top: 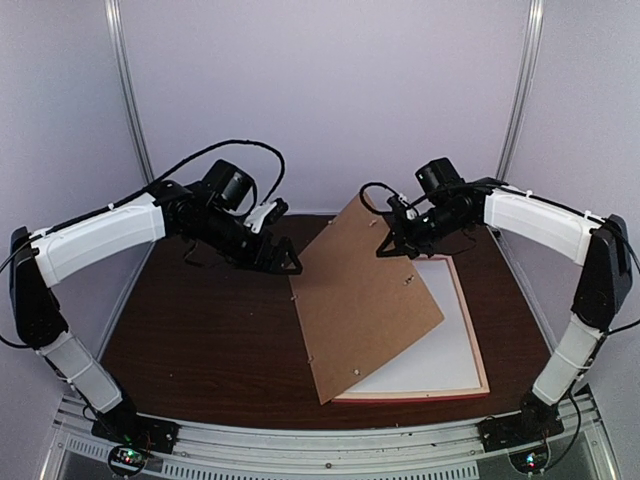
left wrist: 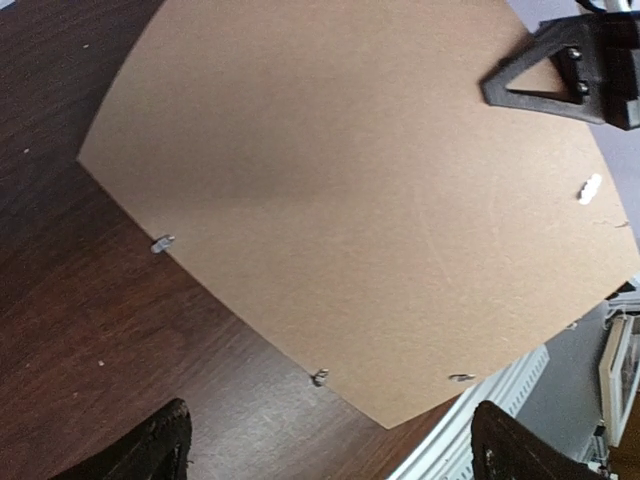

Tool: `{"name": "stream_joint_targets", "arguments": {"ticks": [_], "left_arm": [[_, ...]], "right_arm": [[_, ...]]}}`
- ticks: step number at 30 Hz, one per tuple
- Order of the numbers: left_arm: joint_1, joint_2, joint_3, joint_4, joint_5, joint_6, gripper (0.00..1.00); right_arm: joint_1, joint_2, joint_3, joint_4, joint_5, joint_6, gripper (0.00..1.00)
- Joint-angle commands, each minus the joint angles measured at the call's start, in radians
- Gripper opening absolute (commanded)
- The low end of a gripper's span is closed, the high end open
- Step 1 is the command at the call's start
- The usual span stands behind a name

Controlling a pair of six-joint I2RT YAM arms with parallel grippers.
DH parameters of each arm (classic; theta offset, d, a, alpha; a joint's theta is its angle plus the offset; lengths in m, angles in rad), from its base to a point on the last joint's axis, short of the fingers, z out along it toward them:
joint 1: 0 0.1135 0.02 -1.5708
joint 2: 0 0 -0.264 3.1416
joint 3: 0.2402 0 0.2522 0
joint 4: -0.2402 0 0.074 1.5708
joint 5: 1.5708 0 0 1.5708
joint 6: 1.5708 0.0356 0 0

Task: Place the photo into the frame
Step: Turn over the backboard, then move the frame body to the center of the board.

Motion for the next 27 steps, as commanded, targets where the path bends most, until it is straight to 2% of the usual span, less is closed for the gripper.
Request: {"name": "stream_joint_targets", "arguments": {"ticks": [1, 5, 11, 20, 27], "left_arm": [[0.014, -0.041, -0.046, -0.01, -0.165, 0.024, 0.98], [0.026, -0.041, -0.073, 0.008, -0.194, 0.013, 0.98], [0.032, -0.014, -0.083, 0.027, -0.191, 0.008, 0.98], [0.031, 0.037, -0.078, 0.09, -0.136, 0.008, 0.98], [0.031, 0.1, -0.059, 0.179, -0.009, 0.03, 0.98]], "right_arm": [[-0.036, -0.109, -0.165, 0.204, -0.049, 0.058, 0.0], [-0.07, -0.21, -0.294, 0.341, -0.083, 0.145, 0.0], [-0.134, -0.342, -0.398, 0.417, -0.13, 0.209, 0.0], [-0.312, -0.487, -0.485, 0.323, -0.252, 0.174, 0.0], [-0.42, -0.531, -0.58, 0.328, -0.36, 0.155, 0.0]]}}
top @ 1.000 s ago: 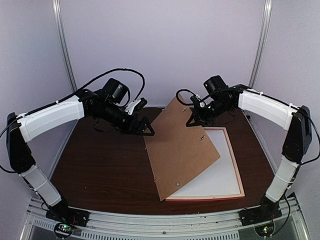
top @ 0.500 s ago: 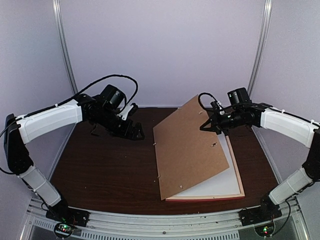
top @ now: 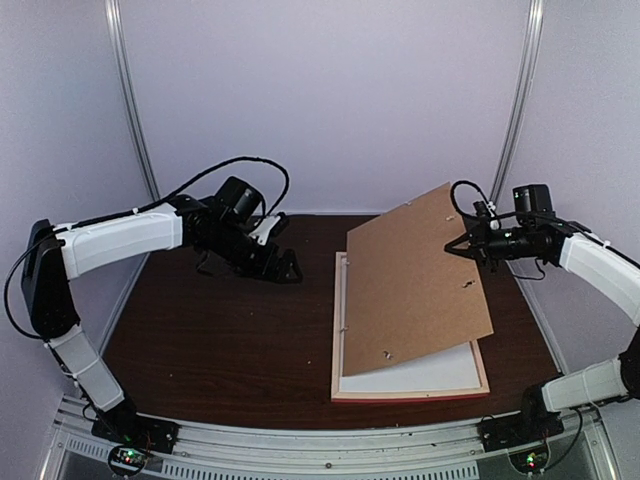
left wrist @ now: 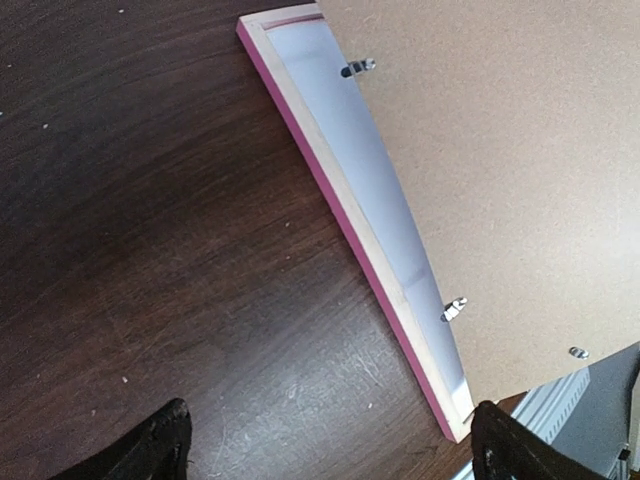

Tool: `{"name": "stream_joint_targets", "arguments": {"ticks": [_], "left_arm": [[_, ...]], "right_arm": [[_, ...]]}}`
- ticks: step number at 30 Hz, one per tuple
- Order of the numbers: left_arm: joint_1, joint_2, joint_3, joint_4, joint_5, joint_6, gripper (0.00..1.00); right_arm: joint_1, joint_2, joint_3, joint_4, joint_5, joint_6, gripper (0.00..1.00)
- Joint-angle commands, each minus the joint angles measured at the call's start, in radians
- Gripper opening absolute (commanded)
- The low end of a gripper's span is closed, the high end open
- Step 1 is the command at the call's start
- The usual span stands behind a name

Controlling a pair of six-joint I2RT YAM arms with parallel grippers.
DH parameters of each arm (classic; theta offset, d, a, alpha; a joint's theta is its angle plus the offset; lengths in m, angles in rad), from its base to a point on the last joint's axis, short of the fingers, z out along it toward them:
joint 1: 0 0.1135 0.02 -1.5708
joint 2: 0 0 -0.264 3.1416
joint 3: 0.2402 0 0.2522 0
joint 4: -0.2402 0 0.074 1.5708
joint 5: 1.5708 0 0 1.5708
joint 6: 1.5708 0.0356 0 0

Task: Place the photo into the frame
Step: Move the frame body to the center of the board.

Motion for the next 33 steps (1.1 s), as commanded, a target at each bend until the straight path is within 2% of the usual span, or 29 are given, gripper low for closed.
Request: {"name": "stream_joint_targets", "arguments": {"ticks": [1, 15, 33], "left_arm": [[0.004, 0.048, 0.027, 0.104, 0.104, 0.023, 0.98], [0.004, 0.174, 0.062, 0.185, 0.183, -0.004, 0.98], [-0.002, 0.229, 0.054, 0.291, 0.24, -0.036, 0.98]], "right_arm": [[-0.045, -0.033, -0.048, 0.036, -0.126, -0.017, 0.0], [-0.15, 0.015, -0.156, 0.129, -0.244, -0.03, 0.0], [-0.174, 0.041, -0.186, 0.183, -0.282, -0.037, 0.0]]}}
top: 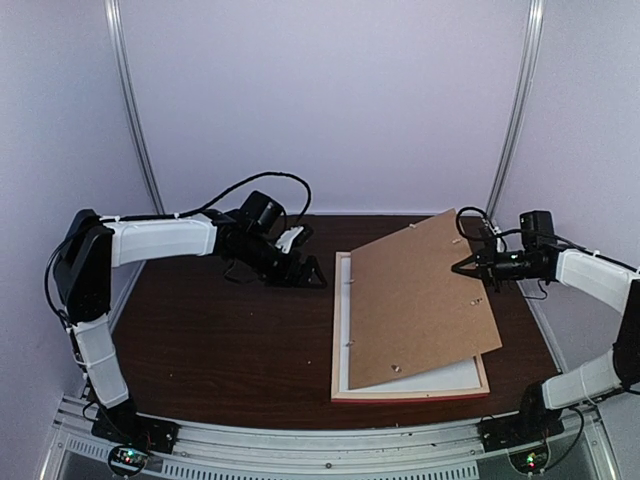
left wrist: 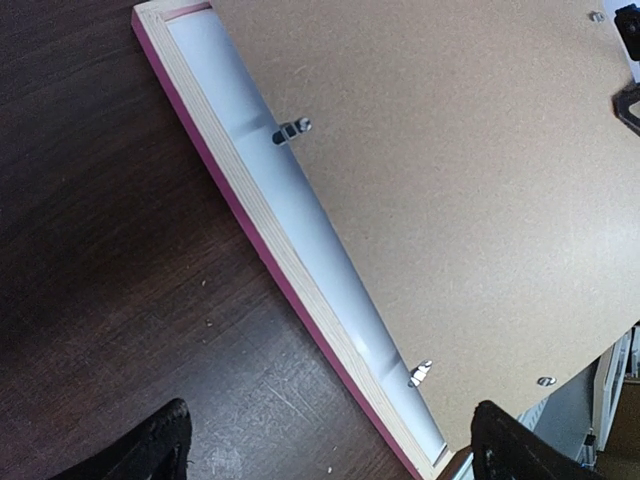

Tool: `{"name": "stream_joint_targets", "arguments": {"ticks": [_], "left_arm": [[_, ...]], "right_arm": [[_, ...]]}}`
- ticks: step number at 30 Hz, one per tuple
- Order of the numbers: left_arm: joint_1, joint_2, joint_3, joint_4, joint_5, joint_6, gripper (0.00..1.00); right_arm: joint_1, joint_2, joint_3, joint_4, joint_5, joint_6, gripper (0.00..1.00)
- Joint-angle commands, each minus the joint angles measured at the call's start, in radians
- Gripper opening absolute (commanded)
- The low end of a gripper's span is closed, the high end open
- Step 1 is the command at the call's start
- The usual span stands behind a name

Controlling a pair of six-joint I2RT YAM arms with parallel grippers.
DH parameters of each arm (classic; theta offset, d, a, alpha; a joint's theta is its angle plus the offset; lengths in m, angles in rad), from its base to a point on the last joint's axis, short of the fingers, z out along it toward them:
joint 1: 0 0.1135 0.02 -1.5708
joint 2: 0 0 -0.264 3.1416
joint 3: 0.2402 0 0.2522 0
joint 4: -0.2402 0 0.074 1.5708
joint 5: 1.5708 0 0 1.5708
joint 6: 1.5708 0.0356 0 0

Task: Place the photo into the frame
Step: Move the frame body to the center of the board.

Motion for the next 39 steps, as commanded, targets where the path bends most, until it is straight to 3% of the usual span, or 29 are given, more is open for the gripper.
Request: {"name": "stream_joint_targets", "arguments": {"ticks": [1, 10, 17, 20, 25, 39], "left_arm": [[-0.005, 0.022, 0.022, 0.089, 0.026, -0.009, 0.98], [-0.022, 0.088, 0.048, 0.127, 0.023, -0.026, 0.98], [-0.043, 0.127, 0.041, 0.171, 0.012, -0.061, 0.97], [-0.069, 0.141, 0.045, 0.157, -0.072, -0.074, 0.92], [-0.114, 0.212, 0.144, -0.018, -0.277, -0.079, 0.87], [-0.169, 0.386, 0.307, -0.087, -0.35, -0.127, 0.59]], "right_arm": [[-0.008, -0.008, -0.005, 0.08, -0.078, 0.012, 0.0], [-0.008, 0.01, -0.035, 0.185, -0.098, 0.067, 0.0], [-0.01, 0.058, -0.016, 0.162, -0.109, 0.021, 0.0], [-0.018, 0.061, -0.006, 0.127, -0.105, -0.013, 0.0], [-0.052, 0.035, 0.012, 0.082, -0.094, -0.035, 0.0], [-0.091, 0.009, 0.017, 0.11, -0.1, 0.0, 0.0]]}}
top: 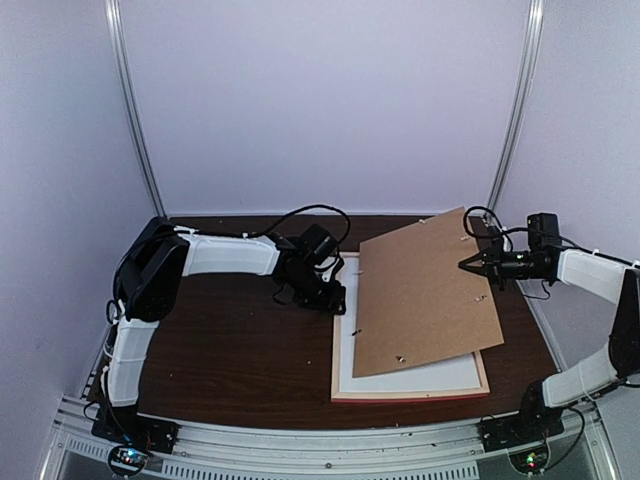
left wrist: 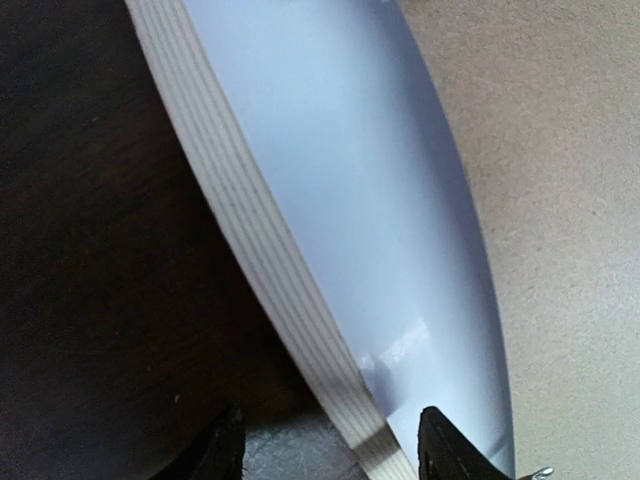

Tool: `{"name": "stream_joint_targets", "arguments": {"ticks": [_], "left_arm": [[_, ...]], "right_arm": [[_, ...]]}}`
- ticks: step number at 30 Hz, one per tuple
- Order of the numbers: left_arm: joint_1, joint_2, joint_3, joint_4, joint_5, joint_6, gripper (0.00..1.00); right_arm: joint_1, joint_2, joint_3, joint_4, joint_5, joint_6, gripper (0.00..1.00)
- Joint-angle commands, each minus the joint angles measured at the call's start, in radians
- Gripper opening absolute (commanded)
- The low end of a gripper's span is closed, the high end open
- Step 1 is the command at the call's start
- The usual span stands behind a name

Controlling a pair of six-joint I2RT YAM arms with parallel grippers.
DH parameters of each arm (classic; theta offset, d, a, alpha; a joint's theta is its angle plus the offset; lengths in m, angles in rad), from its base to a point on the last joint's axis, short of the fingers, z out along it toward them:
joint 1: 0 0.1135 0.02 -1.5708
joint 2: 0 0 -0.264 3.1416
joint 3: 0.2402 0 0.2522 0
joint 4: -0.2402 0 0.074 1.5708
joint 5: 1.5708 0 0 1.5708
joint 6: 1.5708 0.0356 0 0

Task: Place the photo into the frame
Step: Move the frame body to the center of the board.

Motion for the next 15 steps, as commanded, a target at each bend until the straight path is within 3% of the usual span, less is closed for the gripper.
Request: {"name": "stream_joint_targets", "arguments": {"ticks": [1, 15], "left_arm": [[-0.013, 0.035, 0.047, -0.02, -0.061, -0.027, 0.55], [-0.014, 0.015, -0.005, -0.016, -0.261, -0.057, 0.32]], "right_arm": [[-0.009, -0.04, 0.028, 0.047, -0.055, 0.019, 0.0], [-0.011, -0.041, 0.021, 0.064, -0.057, 0.032, 0.0]]}}
